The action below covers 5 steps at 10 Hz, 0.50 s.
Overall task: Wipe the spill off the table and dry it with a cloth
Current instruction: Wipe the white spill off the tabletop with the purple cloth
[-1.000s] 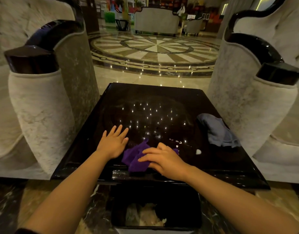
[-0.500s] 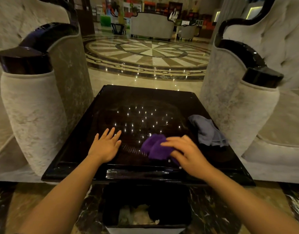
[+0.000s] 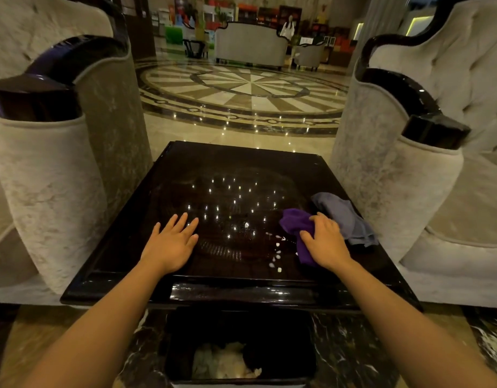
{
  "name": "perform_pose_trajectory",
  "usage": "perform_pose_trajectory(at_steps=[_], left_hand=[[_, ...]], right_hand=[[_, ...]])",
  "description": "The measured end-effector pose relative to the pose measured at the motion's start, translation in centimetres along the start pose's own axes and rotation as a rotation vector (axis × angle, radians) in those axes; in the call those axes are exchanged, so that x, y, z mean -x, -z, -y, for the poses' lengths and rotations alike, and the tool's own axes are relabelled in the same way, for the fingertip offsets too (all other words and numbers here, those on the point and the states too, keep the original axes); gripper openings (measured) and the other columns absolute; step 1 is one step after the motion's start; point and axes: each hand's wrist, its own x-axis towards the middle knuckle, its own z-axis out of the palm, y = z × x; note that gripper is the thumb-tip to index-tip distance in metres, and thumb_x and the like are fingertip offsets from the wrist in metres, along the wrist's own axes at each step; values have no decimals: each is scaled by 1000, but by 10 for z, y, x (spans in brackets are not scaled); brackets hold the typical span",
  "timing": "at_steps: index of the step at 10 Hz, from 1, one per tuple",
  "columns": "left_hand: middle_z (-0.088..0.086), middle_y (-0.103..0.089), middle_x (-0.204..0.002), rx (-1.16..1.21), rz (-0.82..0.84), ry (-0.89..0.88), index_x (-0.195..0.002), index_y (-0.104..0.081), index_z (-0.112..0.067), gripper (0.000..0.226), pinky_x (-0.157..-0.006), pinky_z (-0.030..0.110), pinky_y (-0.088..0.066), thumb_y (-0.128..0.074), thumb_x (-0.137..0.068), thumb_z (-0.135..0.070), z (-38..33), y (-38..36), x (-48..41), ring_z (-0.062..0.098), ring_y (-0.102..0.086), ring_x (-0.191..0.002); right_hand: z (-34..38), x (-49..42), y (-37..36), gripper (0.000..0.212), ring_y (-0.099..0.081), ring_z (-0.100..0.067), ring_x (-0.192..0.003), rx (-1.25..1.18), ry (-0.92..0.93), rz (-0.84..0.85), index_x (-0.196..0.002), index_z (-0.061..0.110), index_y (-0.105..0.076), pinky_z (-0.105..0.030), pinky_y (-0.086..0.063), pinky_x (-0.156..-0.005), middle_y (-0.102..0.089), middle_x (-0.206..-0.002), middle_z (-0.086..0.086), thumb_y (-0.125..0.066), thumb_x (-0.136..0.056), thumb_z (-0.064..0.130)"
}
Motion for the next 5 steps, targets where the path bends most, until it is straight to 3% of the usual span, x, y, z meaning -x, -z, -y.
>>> perform_pose_trajectory(at_steps=[1, 2, 5], left_hand=[[2, 2, -158, 2, 3, -1, -146, -4, -26, 51, -117, 46, 1, -15, -98, -39, 0, 0, 0, 20, 6, -145], [2, 2, -158, 6, 7, 3, -146, -4, -26, 51, -117, 46, 1, -15, -98, -39, 0, 0, 0, 20, 7, -144], [2, 2, -158, -8, 2, 6, -146, -3, -26, 51, -117, 46, 0, -15, -98, -39, 0, -1, 0, 21, 6, -145]], right_hand=[[-2, -7, 2, 57, -22, -28, -139, -68, 38, 146, -142, 18, -14, -40, -18, -113, -23, -151, -13, -40, -93, 28], [-3, -14, -2, 54, -13, -25, -142, -21, 25, 268, -142, 28, -10, -36, -13, -114, -9, -155, -9, -32, -95, 40], [32, -14, -20, 51, -23, -26, -138, -30, 163, 295, -138, 36, -26, -40, -24, -110, -14, -155, 1, -41, -90, 46]])
